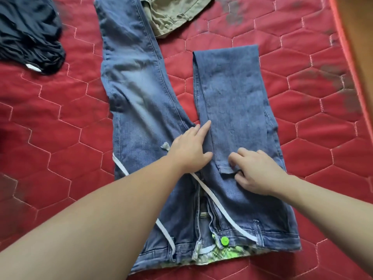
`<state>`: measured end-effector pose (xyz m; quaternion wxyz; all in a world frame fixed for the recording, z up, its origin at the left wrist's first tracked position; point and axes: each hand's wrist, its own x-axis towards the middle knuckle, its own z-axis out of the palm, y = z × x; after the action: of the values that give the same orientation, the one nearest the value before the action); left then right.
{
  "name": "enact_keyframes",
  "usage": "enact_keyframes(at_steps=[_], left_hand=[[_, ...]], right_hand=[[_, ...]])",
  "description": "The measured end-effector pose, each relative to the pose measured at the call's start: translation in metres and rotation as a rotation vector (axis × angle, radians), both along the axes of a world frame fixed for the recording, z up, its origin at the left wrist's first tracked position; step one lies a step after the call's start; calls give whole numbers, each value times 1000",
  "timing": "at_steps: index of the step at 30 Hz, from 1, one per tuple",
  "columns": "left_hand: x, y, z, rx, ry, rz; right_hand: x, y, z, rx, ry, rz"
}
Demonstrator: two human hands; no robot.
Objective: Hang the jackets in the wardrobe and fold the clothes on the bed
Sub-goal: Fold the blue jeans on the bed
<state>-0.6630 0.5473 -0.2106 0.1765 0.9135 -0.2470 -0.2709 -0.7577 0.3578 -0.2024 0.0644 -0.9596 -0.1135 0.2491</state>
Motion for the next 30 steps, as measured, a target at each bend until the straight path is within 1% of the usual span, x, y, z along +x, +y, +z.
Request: enact_keyframes(at_steps=[3,4,5,7,9,11,12,13,15,17,19,22,25,27,30], left_hand=[[3,10,11,-92,65,104],[7,15,14,-82,55,122],[13,21,16,-49,23,128],[27,35,19,48,-44,149],[41,50,21,90,-49,254],[57,69,24,100,-27,390],[65,80,24,124,-29,411],[73,91,24,173,-45,382],[89,113,20,290,-97,216],[105,129,10,352,-124,67],[127,138,-4,374,-110,61],[168,150,-26,371,-108,140],[211,164,-42,324,-230,180],[231,172,-47,317,-321,130],[245,181,-55,283,-353,53]], right_hand=[[21,4,7,45,222,-55],[31,6,9,53,248,-62],[41,8,11,59,217,-69],[61,16,14,102,36,-105],[83,28,14,162,-99,-144],[106,44,15,200,-119,-129],[116,51,14,191,-121,-91],[126,58,11,151,-143,-28],[144,73,4,38,-246,134],[162,91,-2,20,-313,240],[184,105,-15,30,-301,275],[226,123,-31,30,-292,202],[279,135,-35,27,-340,45],[320,140,-30,61,-378,-24],[393,143,-15,87,-495,-18]])
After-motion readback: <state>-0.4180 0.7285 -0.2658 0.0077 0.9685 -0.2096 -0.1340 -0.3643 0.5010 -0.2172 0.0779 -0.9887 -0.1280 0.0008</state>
